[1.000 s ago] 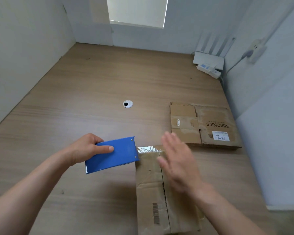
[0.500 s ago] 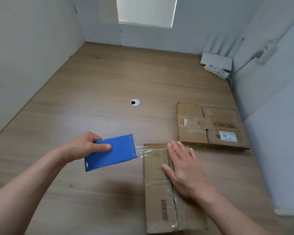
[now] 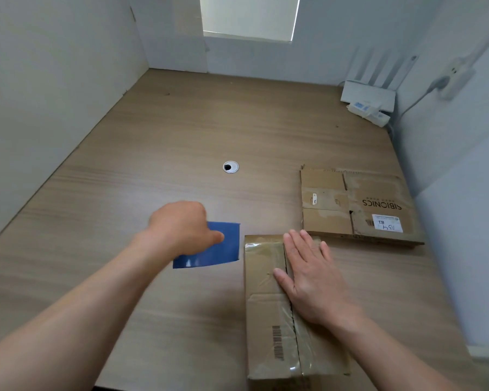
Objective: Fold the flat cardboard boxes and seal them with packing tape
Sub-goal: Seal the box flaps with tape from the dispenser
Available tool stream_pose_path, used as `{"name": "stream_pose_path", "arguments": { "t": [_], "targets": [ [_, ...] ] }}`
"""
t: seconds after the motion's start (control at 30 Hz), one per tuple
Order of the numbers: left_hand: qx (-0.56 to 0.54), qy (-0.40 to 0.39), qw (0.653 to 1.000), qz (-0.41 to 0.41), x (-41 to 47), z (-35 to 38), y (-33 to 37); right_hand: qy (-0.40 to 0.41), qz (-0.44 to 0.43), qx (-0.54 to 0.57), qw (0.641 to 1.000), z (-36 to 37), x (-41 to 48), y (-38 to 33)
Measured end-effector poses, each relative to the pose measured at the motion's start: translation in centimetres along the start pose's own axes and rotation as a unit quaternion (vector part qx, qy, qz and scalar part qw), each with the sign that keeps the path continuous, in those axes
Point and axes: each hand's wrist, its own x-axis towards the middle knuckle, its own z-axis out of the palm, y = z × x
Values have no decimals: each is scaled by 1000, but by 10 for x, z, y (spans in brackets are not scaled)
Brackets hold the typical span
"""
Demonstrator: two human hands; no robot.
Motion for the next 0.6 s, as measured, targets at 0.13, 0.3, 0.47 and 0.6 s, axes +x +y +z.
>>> {"name": "stream_pose_path", "arguments": {
  "t": [0.13, 0.3, 0.47, 0.6],
  "targets": [
    [88, 53, 995, 7, -9, 19, 30, 1, 1, 4, 1000, -1, -1, 0],
    [41, 134, 988, -61, -17, 96, -16, -5, 0, 7, 1000, 0, 0, -1],
    [-47, 58, 991, -112, -38, 195, -59, 7, 0, 13, 1000, 4, 1, 0],
    [-133, 150, 972, -125, -45, 186, -51, 1, -3, 5, 1000, 3, 1, 0]
  ]
}}
